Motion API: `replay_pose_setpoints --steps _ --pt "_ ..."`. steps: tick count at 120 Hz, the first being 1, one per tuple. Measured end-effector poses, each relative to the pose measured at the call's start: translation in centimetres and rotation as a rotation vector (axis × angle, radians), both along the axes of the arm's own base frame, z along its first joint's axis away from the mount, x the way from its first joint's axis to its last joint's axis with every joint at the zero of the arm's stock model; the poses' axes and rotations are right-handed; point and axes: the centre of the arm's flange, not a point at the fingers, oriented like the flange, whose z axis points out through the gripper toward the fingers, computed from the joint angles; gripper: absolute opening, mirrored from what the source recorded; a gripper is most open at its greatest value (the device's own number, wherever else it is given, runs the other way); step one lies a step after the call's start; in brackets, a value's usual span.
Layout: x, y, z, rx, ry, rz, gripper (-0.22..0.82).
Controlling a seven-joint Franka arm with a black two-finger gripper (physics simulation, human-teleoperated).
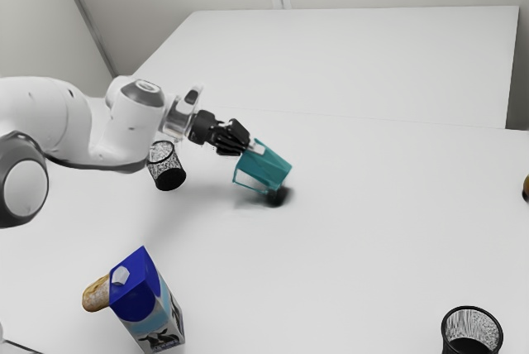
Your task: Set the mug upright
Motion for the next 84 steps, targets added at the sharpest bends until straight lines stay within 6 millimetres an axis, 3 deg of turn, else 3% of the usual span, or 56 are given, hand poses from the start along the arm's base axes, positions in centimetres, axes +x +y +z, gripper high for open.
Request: replay_pose_setpoints --steps 14,25,33,43,70,84 --pt "0.9 -1.9 5.8 0.147 -0.088 -0.119 -0.17" --pt "2.9 -3.0 7.5 0.398 -0.115 -0.268 -0.18" --pt "5.5 -4.6 6.5 0.582 -0.123 -0.373 -0.18" --pt "7.0 -5.7 3.8 0.742 -0.106 -0.428 -0.18" --pt "7.6 -6.3 0.2 0.883 -0.076 -0.377 -0.18" --pt "7.6 -6.1 -0.2 0.894 -0.057 -0.333 0.08"
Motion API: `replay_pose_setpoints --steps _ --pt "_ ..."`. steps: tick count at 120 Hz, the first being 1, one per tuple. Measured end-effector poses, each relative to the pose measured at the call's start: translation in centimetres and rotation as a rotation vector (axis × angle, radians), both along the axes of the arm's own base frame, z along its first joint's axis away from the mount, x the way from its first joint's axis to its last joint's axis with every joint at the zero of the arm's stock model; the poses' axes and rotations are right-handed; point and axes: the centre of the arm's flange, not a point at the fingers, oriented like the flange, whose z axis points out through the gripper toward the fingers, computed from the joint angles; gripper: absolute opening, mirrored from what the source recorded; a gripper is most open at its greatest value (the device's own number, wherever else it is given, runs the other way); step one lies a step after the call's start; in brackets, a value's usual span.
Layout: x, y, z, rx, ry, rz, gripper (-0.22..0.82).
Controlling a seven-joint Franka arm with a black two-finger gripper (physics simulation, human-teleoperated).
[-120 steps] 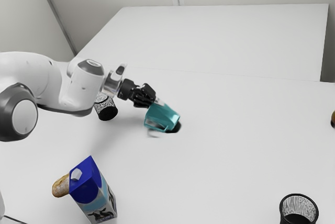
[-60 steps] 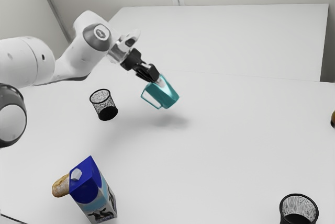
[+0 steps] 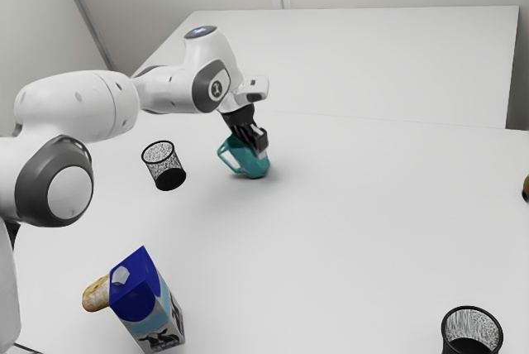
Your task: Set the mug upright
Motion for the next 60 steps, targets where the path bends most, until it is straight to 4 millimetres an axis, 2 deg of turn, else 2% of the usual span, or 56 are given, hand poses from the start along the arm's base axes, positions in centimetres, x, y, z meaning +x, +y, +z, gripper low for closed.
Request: replay_pose_setpoints --steps 16,28,36,44,60 --pt "0.1 0.0 0.6 0.002 -0.011 0.044 0.32" --pt "0.3 0.1 1.5 0.003 -0.023 0.071 0.43" --pt "0.1 0.0 3.2 0.003 -0.037 0.084 0.48" --pt "-0.4 0.0 7.3 0.0 -0.063 0.093 0.51" --pt "-2.7 -1.3 21.8 -0.025 -0.149 0.094 0.56"
